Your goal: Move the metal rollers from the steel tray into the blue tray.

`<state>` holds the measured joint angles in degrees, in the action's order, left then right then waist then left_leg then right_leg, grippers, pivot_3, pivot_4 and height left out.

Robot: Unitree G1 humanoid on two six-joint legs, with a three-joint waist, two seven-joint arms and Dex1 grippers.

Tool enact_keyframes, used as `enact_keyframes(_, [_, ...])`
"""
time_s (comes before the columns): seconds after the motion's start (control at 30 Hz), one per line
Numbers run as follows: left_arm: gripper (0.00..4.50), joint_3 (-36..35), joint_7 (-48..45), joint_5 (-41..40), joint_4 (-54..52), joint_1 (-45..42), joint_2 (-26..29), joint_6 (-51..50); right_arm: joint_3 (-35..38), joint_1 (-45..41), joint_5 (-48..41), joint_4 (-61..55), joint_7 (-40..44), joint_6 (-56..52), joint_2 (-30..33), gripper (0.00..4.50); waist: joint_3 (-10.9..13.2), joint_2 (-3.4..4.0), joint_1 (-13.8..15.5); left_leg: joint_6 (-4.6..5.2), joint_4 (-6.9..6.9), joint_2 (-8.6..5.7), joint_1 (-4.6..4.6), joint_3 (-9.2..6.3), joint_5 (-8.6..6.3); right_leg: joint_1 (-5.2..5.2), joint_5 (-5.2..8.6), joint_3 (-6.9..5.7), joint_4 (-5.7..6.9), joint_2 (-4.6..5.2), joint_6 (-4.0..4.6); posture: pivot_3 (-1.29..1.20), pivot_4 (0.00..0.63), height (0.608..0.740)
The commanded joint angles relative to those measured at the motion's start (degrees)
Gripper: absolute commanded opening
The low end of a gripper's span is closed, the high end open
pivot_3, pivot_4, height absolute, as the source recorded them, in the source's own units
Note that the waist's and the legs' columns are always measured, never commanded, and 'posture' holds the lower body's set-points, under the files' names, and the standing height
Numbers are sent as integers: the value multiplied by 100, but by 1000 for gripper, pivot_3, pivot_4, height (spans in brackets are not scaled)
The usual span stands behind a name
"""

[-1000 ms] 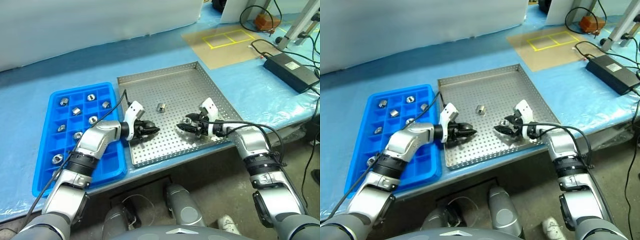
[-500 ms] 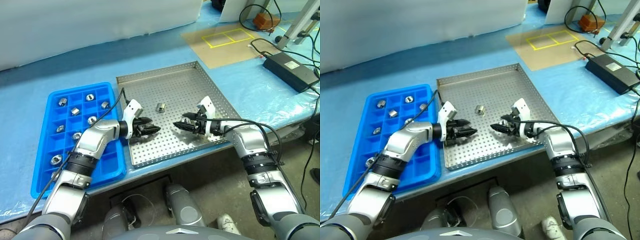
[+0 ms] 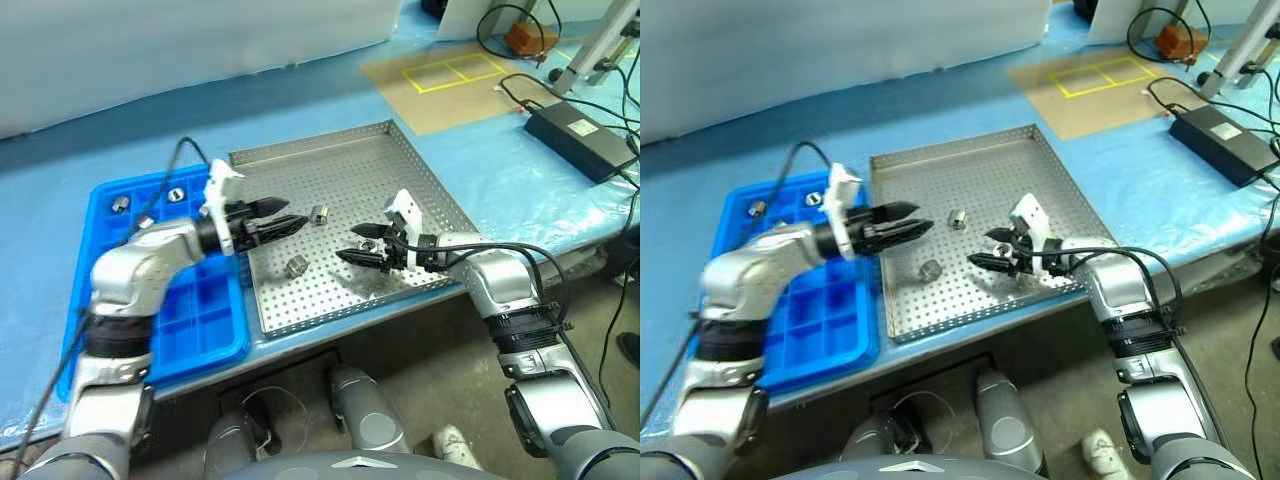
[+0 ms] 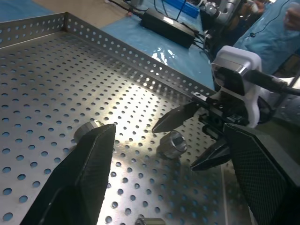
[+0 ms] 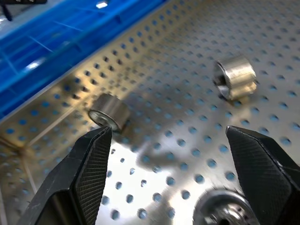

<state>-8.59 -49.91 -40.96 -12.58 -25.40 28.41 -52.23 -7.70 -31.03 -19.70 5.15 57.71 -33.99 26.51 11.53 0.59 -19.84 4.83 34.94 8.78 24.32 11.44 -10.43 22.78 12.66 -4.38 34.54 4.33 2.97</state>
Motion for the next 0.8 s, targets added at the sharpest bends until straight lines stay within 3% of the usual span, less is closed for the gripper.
enact_keyframes(0.03, [3873,-356,-252,-548,-871,486,427,-126,-35,-266,131,-70,-147,266,-84,3996,1,2,29,-2,0,0,0,0,0,0,1,-2,2,0,0,-674,150,740])
enact_keyframes(0.1, [3873,-453,-273,-553,-1143,833,677,4,-47,-420,123,-24,-154,319,-172,3996,4,0,50,-17,3,-2,0,0,-6,-1,1,-1,3,1,-2,-656,150,740])
enact_keyframes(0.23, [3873,-202,-474,248,-1625,1822,1287,855,-99,-652,58,58,38,298,-255,3996,6,-5,79,-23,4,-4,-22,0,-8,-21,19,4,3,5,-33,-636,150,740])
enact_keyframes(0.33, [3873,-263,-297,623,-1827,2320,1308,1472,-307,-748,129,183,443,387,-135,3996,7,-6,157,-28,-3,-2,-33,-2,-6,-30,21,3,3,5,-37,-605,150,740])
enact_keyframes(0.5, [3873,-614,-345,282,-2113,2701,1364,1539,-923,-748,203,174,1191,524,-159,3996,8,-9,244,-30,-6,-1,-40,-2,-4,-36,3,4,5,4,-5,-582,150,740])
enact_keyframes(0.63, [3873,-713,-293,587,-1867,2625,1426,1961,-1458,-1087,921,1302,1229,1571,-546,3996,9,-11,283,-40,-6,-1,-56,-1,2,-37,4,11,20,4,-6,-543,150,740])
enact_keyframes(0.8, [3873,-797,-339,654,-1877,2825,1456,2253,-1503,-1377,1157,2032,1314,2182,-891,3996,10,-12,360,-45,-6,-1,-62,-1,5,-40,4,16,24,4,-6,-504,150,740])
